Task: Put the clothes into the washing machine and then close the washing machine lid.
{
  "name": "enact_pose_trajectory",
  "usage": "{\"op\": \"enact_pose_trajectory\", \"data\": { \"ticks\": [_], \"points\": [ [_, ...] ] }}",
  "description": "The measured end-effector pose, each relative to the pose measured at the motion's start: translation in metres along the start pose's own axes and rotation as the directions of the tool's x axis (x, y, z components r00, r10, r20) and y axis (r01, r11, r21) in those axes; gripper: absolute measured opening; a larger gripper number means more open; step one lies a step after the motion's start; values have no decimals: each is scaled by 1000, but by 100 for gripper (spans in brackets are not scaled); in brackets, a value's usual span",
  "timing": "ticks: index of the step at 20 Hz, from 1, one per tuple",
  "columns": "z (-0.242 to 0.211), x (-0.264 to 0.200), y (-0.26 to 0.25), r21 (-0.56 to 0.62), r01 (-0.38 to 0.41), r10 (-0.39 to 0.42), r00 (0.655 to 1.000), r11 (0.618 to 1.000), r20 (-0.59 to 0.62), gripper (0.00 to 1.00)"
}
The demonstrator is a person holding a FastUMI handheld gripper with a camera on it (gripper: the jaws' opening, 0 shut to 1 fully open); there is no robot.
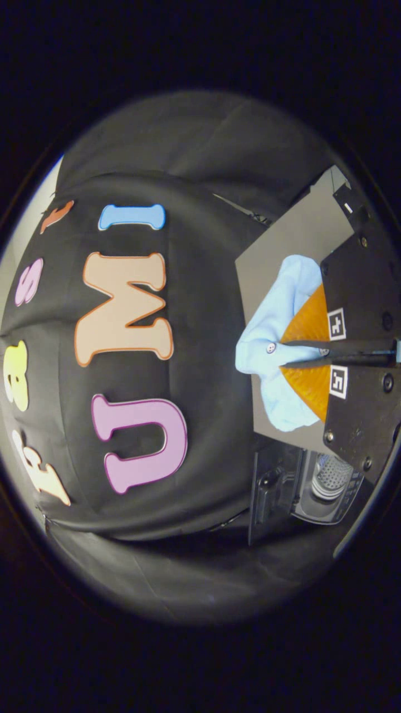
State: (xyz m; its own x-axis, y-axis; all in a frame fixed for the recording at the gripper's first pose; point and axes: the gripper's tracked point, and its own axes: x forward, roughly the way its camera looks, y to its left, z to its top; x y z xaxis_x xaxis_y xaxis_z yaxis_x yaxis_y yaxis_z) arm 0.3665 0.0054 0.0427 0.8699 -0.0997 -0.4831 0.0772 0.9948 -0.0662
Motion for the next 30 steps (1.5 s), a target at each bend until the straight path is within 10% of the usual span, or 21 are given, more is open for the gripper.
{"op": "enact_pose_trajectory", "data": {
  "ticks": [15, 30],
  "points": [
    [-18, -6, 240, -4, -319, 319, 948, 948, 19, 2],
    [-139, 59, 329, 109, -279, 274, 960, 954, 55, 2]
  ]
}}
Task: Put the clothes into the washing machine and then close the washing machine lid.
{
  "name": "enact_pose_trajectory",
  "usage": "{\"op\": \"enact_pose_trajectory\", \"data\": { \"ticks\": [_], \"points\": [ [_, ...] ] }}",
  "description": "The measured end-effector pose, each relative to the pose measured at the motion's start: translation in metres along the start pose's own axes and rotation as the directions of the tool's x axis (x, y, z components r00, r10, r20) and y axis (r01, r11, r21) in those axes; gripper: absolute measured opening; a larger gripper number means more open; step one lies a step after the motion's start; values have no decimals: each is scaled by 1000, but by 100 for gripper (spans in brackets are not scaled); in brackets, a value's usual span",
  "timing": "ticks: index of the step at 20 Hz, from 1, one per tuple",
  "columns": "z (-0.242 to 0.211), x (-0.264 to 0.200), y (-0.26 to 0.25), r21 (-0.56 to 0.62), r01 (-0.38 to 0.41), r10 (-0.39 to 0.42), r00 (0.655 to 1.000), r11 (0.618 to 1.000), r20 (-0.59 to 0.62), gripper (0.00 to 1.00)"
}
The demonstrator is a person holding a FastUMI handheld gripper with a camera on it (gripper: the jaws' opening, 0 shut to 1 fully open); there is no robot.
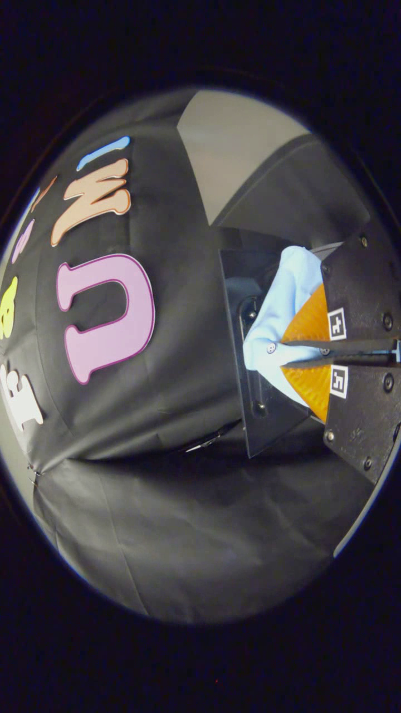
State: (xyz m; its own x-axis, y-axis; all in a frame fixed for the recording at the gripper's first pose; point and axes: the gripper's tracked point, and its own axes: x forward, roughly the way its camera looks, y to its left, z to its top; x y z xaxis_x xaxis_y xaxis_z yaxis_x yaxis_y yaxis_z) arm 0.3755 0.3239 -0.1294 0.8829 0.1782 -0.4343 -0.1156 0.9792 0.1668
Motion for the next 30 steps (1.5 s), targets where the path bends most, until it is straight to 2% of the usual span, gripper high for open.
{"op": "enact_pose_trajectory", "data": {
  "ticks": [2, 5, 9, 11, 14, 17, 20, 24, 26, 30],
  "points": [
    [-26, 8, 11, 24, -33, 33, 999, 999, 0, 2],
    [-78, 22, 12, 62, -26, 29, 998, 998, -54, 2],
    [-124, 32, 2, 61, 2, 4, 996, 998, -87, 2],
    [-137, 36, -8, 50, 50, -45, 995, 998, -84, 3],
    [-159, 44, -16, 31, 69, -65, 991, 997, -115, 2],
    [-180, 48, -11, 51, 54, -46, 987, 997, -153, 4],
    [-193, 55, -14, 63, 71, -59, 981, 995, -184, 4],
    [-219, 61, -24, 39, 128, -112, 953, 991, -281, 10],
    [-216, 61, -28, 27, 160, -147, 952, 987, -268, 30],
    [-217, 62, -27, -26, 173, -173, 946, 985, -276, 70]
  ]
}}
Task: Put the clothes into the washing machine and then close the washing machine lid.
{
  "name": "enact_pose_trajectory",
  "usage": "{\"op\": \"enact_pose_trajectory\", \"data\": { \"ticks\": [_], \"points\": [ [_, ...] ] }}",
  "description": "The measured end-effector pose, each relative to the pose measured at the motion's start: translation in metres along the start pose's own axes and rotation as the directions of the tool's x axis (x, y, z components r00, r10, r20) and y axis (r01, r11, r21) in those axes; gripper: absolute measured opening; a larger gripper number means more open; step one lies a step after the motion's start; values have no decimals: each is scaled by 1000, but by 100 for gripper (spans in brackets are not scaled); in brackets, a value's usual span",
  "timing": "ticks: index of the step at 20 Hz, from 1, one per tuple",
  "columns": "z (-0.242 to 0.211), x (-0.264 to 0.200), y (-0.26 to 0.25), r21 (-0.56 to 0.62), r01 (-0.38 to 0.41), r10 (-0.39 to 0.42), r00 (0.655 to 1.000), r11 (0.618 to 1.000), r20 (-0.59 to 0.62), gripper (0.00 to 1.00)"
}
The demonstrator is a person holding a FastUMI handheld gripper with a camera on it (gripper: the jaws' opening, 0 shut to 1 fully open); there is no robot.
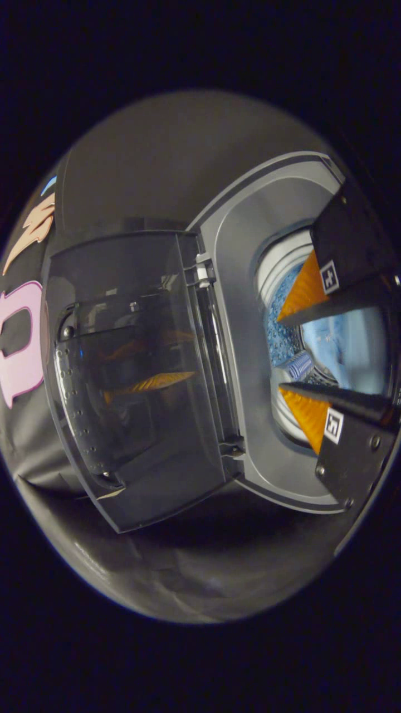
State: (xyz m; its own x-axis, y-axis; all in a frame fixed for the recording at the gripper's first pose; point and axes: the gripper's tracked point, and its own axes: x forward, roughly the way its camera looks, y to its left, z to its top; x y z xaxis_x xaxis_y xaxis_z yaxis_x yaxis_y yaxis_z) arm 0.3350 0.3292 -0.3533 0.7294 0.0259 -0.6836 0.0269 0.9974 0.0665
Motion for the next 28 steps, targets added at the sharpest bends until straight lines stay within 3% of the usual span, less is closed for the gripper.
{"op": "enact_pose_trajectory", "data": {
  "ticks": [3, 7, 11, 18, 23, 28],
  "points": [
    [2, 0, 3, -33, -6, 6, 1000, 999, -1, 100],
    [9, -9, 24, -23, -64, 64, 998, 998, -11, 98],
    [32, -26, 40, -29, -73, 73, 997, 997, 16, 98],
    [105, -65, 53, -90, -47, 58, 991, 995, 121, 98],
    [152, -81, 76, -247, -50, 94, 981, 968, 170, 97],
    [195, -81, 94, -207, -92, 133, 971, 974, 197, 97]
  ]
}}
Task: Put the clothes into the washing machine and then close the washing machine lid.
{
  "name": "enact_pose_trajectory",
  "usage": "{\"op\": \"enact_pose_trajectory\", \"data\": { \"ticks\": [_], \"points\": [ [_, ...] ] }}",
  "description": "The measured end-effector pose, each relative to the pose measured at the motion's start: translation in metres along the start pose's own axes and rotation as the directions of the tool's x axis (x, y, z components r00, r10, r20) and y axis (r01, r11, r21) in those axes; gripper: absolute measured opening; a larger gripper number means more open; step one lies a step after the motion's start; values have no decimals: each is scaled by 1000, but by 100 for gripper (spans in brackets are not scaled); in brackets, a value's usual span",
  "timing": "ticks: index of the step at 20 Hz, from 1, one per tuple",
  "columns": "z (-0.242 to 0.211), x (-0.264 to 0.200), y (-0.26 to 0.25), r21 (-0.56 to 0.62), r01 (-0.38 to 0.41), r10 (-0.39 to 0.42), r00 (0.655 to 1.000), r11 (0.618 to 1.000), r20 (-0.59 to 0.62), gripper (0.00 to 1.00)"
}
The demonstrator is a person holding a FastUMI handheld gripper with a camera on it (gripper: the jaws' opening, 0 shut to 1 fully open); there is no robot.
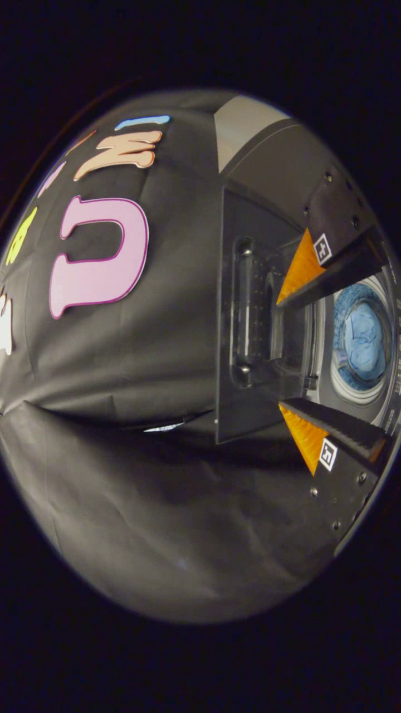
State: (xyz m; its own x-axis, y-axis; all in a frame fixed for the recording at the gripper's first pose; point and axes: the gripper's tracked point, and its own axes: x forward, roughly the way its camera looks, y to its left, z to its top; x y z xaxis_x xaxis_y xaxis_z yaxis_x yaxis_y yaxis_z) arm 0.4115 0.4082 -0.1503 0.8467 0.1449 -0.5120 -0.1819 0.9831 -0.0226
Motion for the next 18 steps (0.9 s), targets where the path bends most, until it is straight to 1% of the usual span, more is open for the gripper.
{"op": "enact_pose_trajectory", "data": {
  "ticks": [2, 4, 6, 8, 11, 13, 15, 16, 18],
  "points": [
    [18, 12, -6, 24, 15, -16, 999, 1000, 31, 97],
    [43, 25, -20, 43, 41, -45, 995, 998, 93, 97],
    [67, 33, -39, 33, 81, -85, 984, 996, 156, 96],
    [82, 39, -56, 25, 124, -126, 972, 992, 199, 96],
    [86, 74, -64, 47, 124, -130, 974, 991, 187, 96],
    [79, 93, -66, 68, 143, -153, 975, 987, 162, 97],
    [66, 107, -70, 52, 182, -188, 972, 982, 142, 97],
    [81, 106, -69, 44, 205, -210, 953, 978, 219, 97],
    [79, 107, -72, 39, 207, -210, 944, 978, 254, 97]
  ]
}}
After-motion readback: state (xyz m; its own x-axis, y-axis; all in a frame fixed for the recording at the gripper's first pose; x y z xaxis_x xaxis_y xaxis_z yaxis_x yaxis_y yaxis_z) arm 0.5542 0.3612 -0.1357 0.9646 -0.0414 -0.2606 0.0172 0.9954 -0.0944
